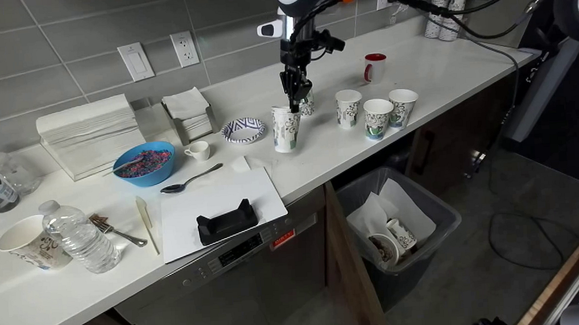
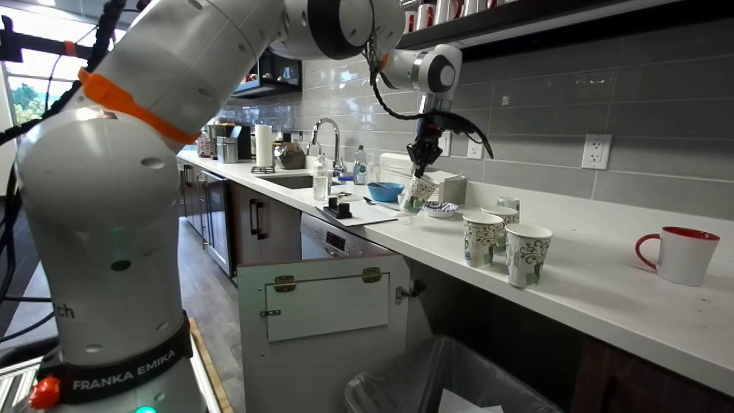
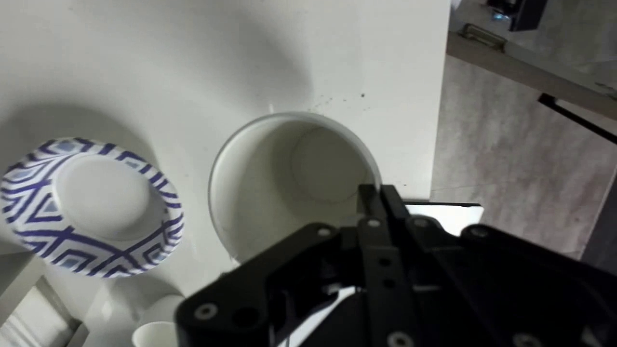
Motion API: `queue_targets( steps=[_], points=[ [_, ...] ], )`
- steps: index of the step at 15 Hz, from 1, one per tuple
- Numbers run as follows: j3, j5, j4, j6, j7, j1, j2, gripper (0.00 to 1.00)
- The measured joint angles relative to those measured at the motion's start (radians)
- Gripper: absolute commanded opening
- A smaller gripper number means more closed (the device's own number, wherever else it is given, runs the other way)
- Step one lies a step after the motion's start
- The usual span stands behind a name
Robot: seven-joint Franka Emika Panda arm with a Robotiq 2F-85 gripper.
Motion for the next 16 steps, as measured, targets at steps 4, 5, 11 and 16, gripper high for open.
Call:
queue_targets(
  steps=[4,5,11,16],
  points=[
    [0.0,0.1,0.024,-0.122,-0.027,-0.028,0.072,0.01],
    [0.0,0.121,0.041,-0.157,-0.028,-0.037,0.086,0.01],
    [-0.034,0.149,0.114,-0.213,0.037,-0.066,0.145,0.01],
    [-0.073,0.132,0.158,-0.201,0.145,-0.065,0.189,0.01]
  ],
)
